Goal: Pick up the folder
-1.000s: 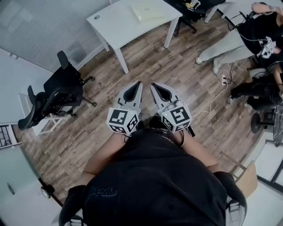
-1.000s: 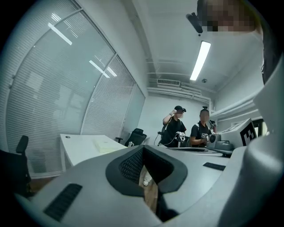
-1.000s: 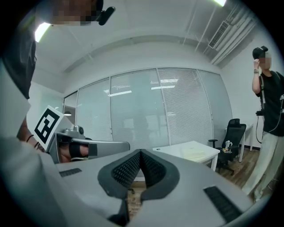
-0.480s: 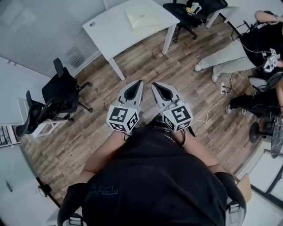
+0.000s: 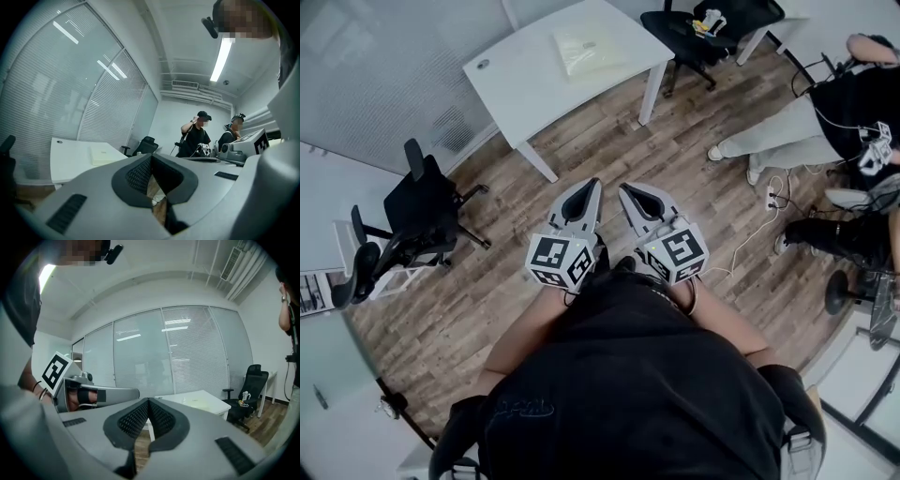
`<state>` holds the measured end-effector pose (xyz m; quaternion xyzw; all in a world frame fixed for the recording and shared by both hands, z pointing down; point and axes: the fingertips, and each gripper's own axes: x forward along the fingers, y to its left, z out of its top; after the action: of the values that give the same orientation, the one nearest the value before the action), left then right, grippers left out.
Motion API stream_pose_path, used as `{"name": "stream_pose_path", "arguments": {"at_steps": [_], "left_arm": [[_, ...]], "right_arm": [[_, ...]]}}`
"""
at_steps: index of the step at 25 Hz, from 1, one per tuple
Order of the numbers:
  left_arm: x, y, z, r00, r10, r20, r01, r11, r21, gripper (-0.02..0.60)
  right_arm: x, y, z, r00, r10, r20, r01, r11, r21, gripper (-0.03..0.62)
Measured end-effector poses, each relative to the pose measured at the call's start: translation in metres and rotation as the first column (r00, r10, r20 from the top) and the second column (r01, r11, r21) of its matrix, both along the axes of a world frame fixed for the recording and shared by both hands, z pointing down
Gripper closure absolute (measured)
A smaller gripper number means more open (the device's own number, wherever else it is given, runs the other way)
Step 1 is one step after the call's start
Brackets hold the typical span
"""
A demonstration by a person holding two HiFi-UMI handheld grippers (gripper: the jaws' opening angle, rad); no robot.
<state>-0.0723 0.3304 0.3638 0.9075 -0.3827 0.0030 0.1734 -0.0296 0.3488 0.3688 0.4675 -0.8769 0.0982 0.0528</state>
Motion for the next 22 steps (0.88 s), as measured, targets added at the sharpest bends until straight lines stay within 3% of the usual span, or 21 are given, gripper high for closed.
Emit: {"name": "stream_pose_path", "arguments": {"at_steps": [13, 22], "left_arm": [[0.029, -0.102, 0.013, 0.998, 0.065, 0.008, -0.065, 0.997, -0.029, 0.569], [0.008, -0.213, 0.021, 0.995, 0.102, 0.007, -0.101, 0.994, -0.051, 0.569]], "right_arm": [[0.026, -0.101, 0.015, 0.998, 0.062, 0.016, -0.062, 0.998, -0.030, 0.574], [0.013, -0.204, 0.023, 0.994, 0.113, 0.016, -0.112, 0.992, -0.055, 0.574]]}}
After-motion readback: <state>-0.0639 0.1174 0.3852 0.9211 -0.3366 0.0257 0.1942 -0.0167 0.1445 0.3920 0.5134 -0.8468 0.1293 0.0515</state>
